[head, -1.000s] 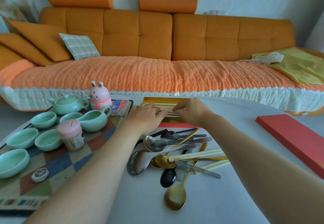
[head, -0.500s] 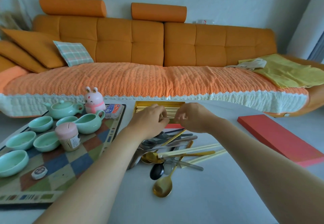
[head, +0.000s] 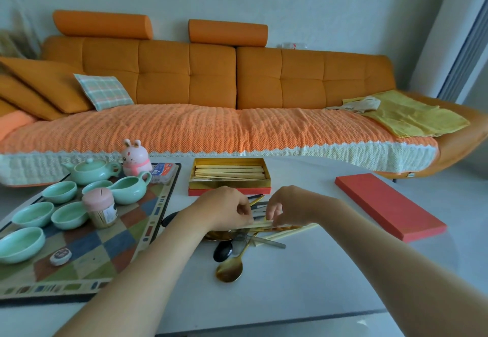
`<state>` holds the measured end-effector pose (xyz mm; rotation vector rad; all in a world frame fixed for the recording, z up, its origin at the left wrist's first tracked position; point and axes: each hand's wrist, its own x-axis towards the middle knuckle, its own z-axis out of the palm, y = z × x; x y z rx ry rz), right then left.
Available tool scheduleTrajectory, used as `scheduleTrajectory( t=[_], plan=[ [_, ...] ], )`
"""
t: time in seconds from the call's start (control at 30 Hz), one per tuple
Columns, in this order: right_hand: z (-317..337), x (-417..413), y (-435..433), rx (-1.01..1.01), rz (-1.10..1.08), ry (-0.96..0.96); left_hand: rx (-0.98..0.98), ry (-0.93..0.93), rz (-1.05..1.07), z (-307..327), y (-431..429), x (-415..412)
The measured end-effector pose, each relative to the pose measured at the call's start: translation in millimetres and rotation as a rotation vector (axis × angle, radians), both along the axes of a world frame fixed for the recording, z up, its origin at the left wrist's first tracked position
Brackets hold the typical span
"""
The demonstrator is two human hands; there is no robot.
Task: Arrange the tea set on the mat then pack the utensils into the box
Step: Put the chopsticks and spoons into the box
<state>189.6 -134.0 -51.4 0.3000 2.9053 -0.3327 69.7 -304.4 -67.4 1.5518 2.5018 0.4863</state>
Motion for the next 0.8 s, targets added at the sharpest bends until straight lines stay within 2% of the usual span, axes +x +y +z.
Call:
scheduleTrajectory(
  t=[0.13,0.27,0.33,0.47,0.57,0.63,0.7,0.8],
  plan=[
    [-1,2,-3,0.019,-0.008,-0.013,0.036,0.017,-0.04,0,3,6],
    [7,1,1,-0.027,-0.049,0.097,0.048,-0.04,-0.004,1,7,7],
    [9,-2,4,-0.007,-0.057,0.229,0.117,-0.108,0.062,3,9,5],
    [1,-13,10,0.038,-0.14,0.634,0.283,-0.257,0.223,7,8,-7],
    [4,-23,3,0.016,-0.194,0.801,0.397,-0.355,0.322,9,7,-14],
    [10,-32,-6,-0.149,-0.27,0.793,0.547,-0.499,0.393,11,7,-16],
    [14,-44,-17,-0.481,-0.362,0.682,0.647,-0.676,0.412,15,7,-17],
    [13,-61,-28,-0.859,-0.427,0.6,0.627,-0.767,0.344,15,7,-21]
  ],
)
